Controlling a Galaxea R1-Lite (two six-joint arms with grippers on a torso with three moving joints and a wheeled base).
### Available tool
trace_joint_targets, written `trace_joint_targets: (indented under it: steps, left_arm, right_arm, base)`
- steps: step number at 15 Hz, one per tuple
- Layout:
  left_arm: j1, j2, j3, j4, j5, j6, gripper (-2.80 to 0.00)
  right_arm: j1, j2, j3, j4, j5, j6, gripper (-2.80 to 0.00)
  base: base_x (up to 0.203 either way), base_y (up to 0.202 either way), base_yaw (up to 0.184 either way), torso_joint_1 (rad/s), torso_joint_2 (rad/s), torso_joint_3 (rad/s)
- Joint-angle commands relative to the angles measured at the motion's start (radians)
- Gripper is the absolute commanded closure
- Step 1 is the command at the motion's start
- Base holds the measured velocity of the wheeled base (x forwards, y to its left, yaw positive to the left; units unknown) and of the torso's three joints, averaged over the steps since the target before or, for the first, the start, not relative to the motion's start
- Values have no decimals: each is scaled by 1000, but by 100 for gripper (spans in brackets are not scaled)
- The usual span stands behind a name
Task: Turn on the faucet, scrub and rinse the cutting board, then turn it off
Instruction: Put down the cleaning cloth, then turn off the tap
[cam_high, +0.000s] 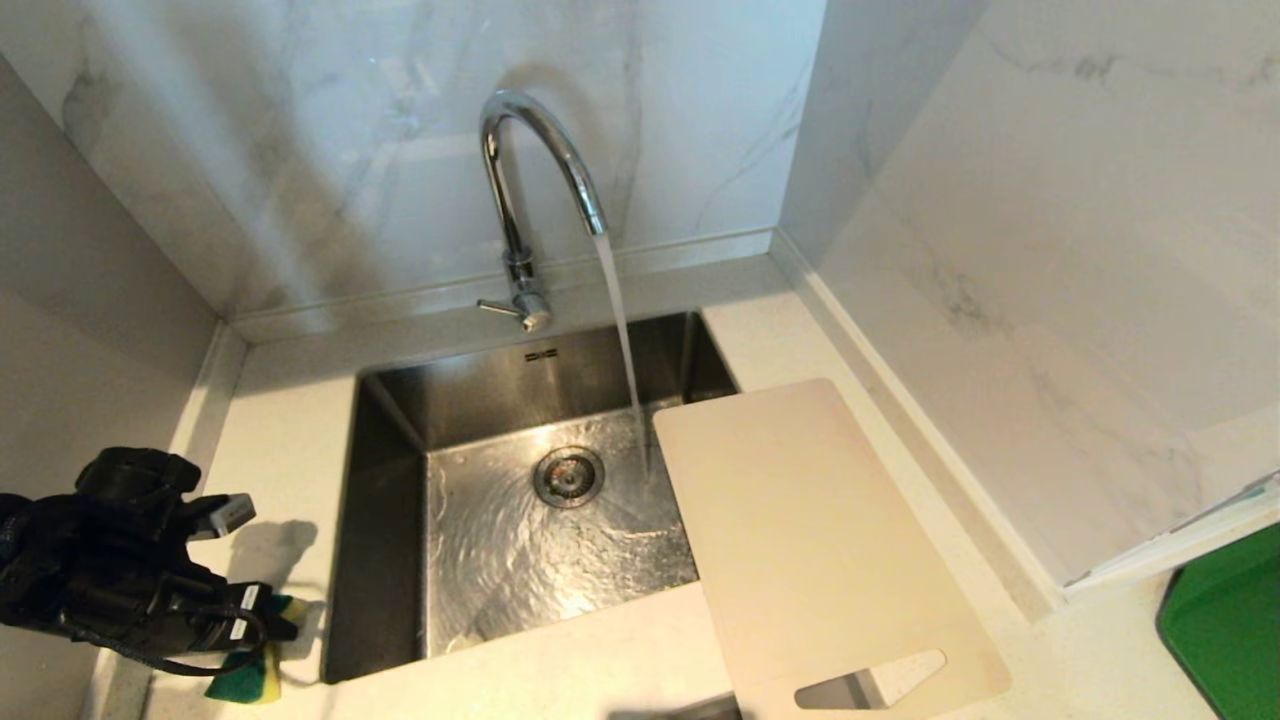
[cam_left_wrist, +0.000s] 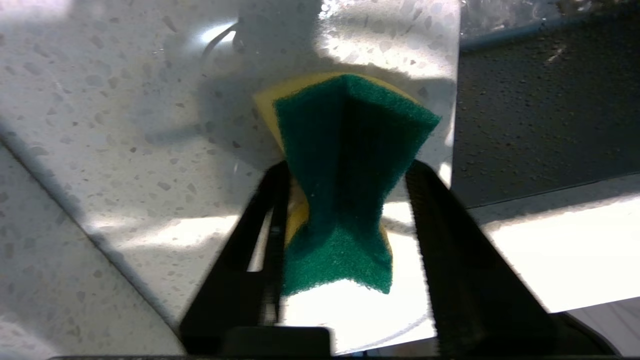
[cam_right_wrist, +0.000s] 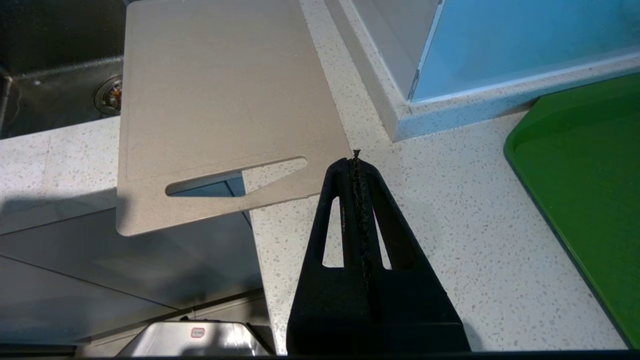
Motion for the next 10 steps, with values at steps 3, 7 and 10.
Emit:
trace_joint_targets:
  steps: [3,7,10]
  left_arm:
    - [-1,-70,-11,0,0,4,-280]
    - [-21,-202,-132,39,-4,0,-280]
    - [-77,-242,-320,203,-11,-13,0]
  right_arm:
    - [0,0,2,0,0,0,0]
    - [0,0,2,0,0,-1,0]
    - [0,0,2,0,0,-1,0]
  base:
    - [0,0,0,0,0,0]
    - [0,0,0,0,0,0]
    - [0,0,0,0,0,0]
